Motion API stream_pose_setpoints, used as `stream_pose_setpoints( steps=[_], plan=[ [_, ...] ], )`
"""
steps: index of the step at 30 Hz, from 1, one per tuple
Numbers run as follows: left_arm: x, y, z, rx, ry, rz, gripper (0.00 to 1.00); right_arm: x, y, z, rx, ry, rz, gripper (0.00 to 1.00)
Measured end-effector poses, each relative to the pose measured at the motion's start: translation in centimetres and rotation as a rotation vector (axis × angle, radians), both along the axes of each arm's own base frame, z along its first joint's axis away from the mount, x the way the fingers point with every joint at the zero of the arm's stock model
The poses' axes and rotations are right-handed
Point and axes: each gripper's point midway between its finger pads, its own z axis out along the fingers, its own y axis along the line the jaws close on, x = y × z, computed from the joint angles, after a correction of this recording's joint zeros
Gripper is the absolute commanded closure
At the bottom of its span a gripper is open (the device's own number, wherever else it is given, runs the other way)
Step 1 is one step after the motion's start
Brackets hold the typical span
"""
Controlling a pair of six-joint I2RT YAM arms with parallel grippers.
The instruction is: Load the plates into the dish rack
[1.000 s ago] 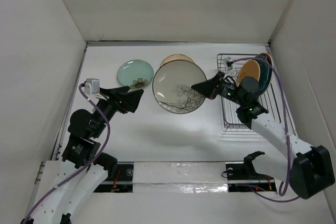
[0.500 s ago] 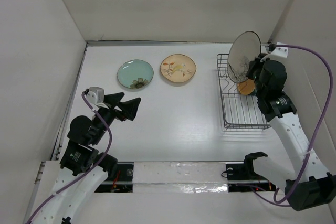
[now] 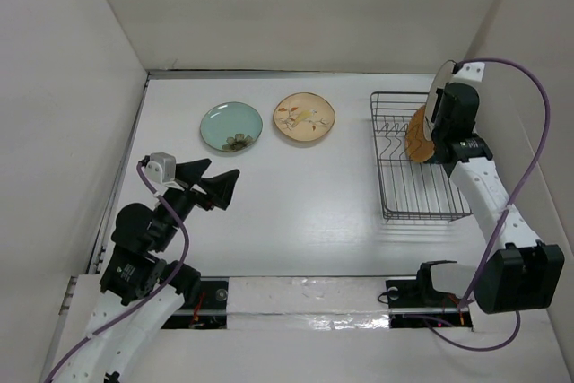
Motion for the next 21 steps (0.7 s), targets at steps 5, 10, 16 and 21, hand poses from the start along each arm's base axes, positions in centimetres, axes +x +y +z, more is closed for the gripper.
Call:
stream_pose_setpoints(
  steps=[5,10,16,21],
  plan=[
    [-0.3,0.0,0.2,-0.004,-0.009,-0.005,0.18,1.2,-1.1,-1.3,-0.013,0.007,0.000,1.00],
    [-0.4,0.0,0.3,-0.007,-0.015,-0.006,0.18,1.8,-0.5,-3.9,-0.003,0.046,0.048,1.00],
    [-0.4,0.1,0.4,-0.008,-0.016,-0.006,0.18,1.5,0.4,-7.3,0.032,0.102,0.091,1.00],
    [-0.4,0.0,0.3,-0.007,-0.014,-0.005,0.20,1.1,1.4,-9.9,0.085,0.125,0.123,1.00]
  ],
)
